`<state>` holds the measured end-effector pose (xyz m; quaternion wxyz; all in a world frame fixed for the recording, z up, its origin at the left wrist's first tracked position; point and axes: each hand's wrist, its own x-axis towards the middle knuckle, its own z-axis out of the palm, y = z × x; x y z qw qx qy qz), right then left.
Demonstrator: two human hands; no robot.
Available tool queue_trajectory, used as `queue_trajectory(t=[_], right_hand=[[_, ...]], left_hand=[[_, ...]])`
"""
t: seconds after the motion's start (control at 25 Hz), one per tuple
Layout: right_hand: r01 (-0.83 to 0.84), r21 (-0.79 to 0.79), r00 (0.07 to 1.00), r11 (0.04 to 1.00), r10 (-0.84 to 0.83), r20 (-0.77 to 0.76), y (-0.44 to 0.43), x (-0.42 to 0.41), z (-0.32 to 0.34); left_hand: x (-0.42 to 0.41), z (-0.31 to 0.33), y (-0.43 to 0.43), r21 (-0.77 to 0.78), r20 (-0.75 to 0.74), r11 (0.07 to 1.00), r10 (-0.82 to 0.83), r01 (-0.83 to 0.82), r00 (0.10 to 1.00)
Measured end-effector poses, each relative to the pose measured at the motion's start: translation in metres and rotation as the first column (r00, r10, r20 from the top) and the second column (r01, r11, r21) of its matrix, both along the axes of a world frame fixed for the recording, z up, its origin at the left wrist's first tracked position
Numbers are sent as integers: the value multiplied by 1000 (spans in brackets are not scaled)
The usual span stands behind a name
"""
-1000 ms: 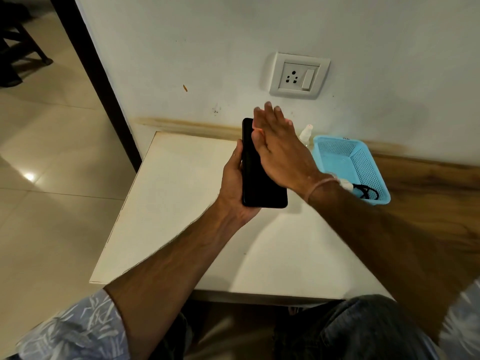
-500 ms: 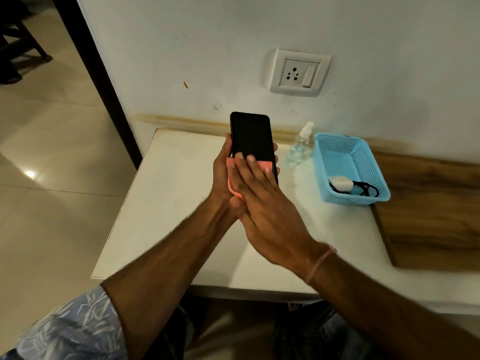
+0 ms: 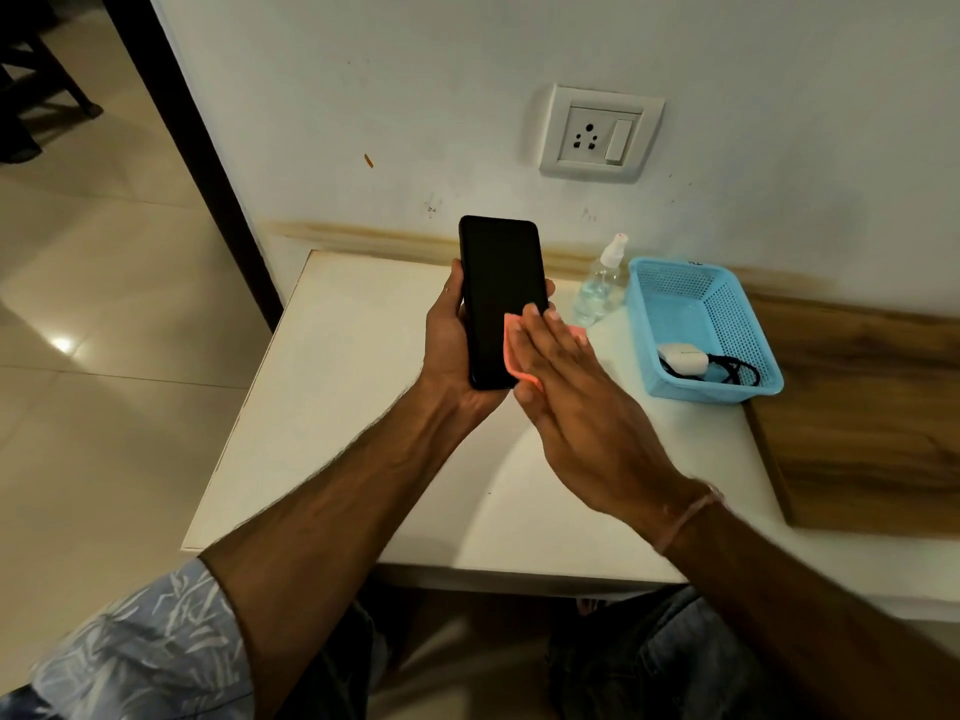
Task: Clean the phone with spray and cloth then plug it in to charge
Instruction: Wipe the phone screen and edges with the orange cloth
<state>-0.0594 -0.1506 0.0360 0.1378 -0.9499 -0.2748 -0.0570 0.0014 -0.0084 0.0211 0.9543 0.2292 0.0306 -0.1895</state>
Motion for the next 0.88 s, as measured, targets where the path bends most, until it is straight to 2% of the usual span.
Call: queue_trajectory(t=[0.16,0.28,0.44,0.6,0.76,0.88], right_hand=[[145,100,989,984,-140,-54,20,49,16],[167,102,985,981,-162,-55,36,76,26],[43,82,999,996,-45,23,42,56,14],[-128,33,990,991,126,56,25,7,-8],[-198,-109,977,974,205,55,2,-6,-12],[-256,-129,966,958,258,-8,-15,-8,-9]], left_hand=[[-4,-1,-13,-15,41,1000,13,-12,999],[-5,2,-16,-75,59,997,34,-29,998],[-5,0,-11,-22,51,997,70,-69,996],[-3,0,0,72,21,996,-54,52,998],[-2,-5,1,67,0,997,-25,25,1000],[-1,-6,0,100,15,995,11,-13,1000]])
